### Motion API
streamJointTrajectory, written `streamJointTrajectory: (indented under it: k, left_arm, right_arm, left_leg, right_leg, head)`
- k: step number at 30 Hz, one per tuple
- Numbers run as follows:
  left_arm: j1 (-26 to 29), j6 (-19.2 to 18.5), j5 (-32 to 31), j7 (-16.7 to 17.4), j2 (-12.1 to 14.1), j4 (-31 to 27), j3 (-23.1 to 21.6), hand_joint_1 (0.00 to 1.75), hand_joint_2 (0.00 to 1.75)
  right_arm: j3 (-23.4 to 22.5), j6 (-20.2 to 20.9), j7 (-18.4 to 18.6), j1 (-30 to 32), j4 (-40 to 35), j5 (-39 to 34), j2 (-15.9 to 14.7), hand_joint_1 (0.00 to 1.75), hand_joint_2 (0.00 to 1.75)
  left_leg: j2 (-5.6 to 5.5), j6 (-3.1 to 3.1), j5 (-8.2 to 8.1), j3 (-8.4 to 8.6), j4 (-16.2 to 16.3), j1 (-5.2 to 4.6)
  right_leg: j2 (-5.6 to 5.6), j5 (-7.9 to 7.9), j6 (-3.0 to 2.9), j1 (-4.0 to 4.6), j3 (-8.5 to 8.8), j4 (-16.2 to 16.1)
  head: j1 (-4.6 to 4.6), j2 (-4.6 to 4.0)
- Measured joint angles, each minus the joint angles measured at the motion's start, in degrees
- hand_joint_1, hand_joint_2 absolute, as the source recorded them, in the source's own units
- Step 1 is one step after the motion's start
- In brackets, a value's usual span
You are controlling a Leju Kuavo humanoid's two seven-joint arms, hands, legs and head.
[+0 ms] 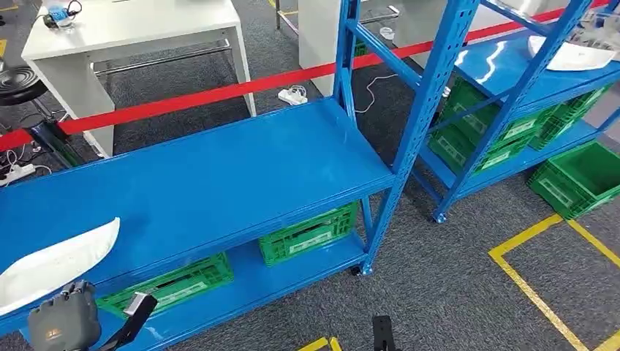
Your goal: Take the parts from the cabinet and place them on the table.
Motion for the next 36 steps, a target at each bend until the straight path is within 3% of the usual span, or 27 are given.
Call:
streamJointTrajectory:
  k: [9,15,23,30,36]
  left_arm:
    - [0.20,2.43,-0.04,0.11,1.70,-0.28,-0.85,1.75,1.75]
    - [-2.12,2.88,-0.13,4.16,4.01,-0.25,-8.23,1.75,1.75]
    - [-2.04,2.93,-0.17,4.72,5.73,-5.10,-11.15,1.75,1.75]
    - [-0.52,2.93,-0.20,1.18,6.36,-10.01,-11.93,1.75,1.75]
    - [1.11,2.93,-0.20,1.44,6.51,-18.63,-12.55,1.75,1.75]
  right_arm:
    - [0.00,0.74,-2.60,0.10,0.00,0.17,0.13,0.00,0.00]
    - [0.00,0.83,-3.68,0.11,0.00,0.65,0.15,0.00,0.00]
    - [0.00,1.05,-2.71,0.15,0.00,1.00,0.17,0.00,0.00]
    - [0.00,1.77,-2.10,0.23,0.02,1.33,1.01,0.00,0.00]
    - [0.00,1.95,-1.29,0.34,0.02,1.79,1.46,0.00,0.00]
  left_leg:
    - [0.01,-0.04,-0.03,0.02,0.00,0.00]
    - [0.04,-0.06,-0.02,0.03,0.00,0.00]
    - [0.01,-0.07,-0.03,0.02,0.00,0.00]
    - [0.02,-0.08,-0.03,0.03,0.00,0.00]
    - [0.02,-0.08,-0.04,0.02,0.00,0.00]
  right_leg:
    - [0.01,-0.01,-0.01,0.01,-0.03,0.00]
    - [0.04,0.00,-0.02,0.01,-0.02,0.02]
    - [0.04,-0.02,-0.05,0.01,-0.03,0.03]
    - [0.04,-0.03,-0.06,0.01,-0.03,0.05]
    - [0.03,-0.03,-0.06,0.01,-0.03,0.05]
  head:
    - [0.00,0.00]
    - [0.00,0.00]
    - [0.00,0.00]
    - [0.00,0.00]
    - [0.00,0.00]
